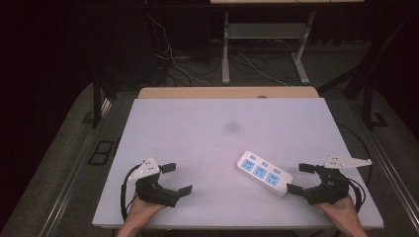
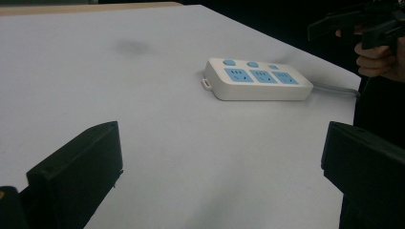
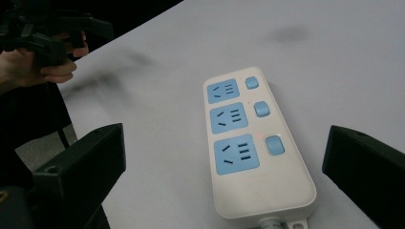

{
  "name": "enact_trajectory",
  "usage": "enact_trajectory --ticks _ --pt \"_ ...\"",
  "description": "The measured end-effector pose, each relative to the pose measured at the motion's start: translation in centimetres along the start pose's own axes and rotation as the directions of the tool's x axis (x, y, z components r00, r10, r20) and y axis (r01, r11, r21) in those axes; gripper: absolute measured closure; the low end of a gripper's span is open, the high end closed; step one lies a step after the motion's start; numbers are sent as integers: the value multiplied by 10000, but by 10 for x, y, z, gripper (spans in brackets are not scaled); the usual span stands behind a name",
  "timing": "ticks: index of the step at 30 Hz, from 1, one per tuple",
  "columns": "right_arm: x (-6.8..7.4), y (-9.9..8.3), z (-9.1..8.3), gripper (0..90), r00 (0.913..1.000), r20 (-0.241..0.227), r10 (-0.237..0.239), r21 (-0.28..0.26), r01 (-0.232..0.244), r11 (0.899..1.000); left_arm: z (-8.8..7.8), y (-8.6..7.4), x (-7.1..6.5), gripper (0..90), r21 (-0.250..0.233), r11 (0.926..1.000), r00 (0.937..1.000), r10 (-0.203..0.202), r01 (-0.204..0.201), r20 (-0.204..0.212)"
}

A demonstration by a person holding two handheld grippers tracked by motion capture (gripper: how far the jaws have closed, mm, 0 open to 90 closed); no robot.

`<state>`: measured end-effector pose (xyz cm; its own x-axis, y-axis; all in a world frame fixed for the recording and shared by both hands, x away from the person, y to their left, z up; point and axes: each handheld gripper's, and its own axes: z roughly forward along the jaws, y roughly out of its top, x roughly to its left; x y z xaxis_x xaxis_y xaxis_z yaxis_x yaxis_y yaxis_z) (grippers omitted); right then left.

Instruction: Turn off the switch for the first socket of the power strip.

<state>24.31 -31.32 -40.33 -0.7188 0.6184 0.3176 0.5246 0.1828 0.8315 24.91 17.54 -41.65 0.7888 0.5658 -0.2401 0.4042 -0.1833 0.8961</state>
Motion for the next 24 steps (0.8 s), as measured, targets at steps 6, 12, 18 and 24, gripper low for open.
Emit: enact_trajectory --ticks 6,12,18,24 --pt "0 0 0 7 10000 34 27 35 -27 10000 -1 0 -1 0 -15 10000 10000 43 -43 -29" --pt "-1 1 0 7 9999 62 119 43 -119 9999 -1 0 -1 0 -44 10000 10000 32 -32 -64" --pt "-2 2 -1 7 9998 120 179 161 -181 9997 -2 -1 -1 0 -77 10000 9999 -45 44 -102" --pt "-3 5 1 7 9996 200 195 326 -201 9993 -3 -1 -1 0 -206 9997 9999 -127 127 0"
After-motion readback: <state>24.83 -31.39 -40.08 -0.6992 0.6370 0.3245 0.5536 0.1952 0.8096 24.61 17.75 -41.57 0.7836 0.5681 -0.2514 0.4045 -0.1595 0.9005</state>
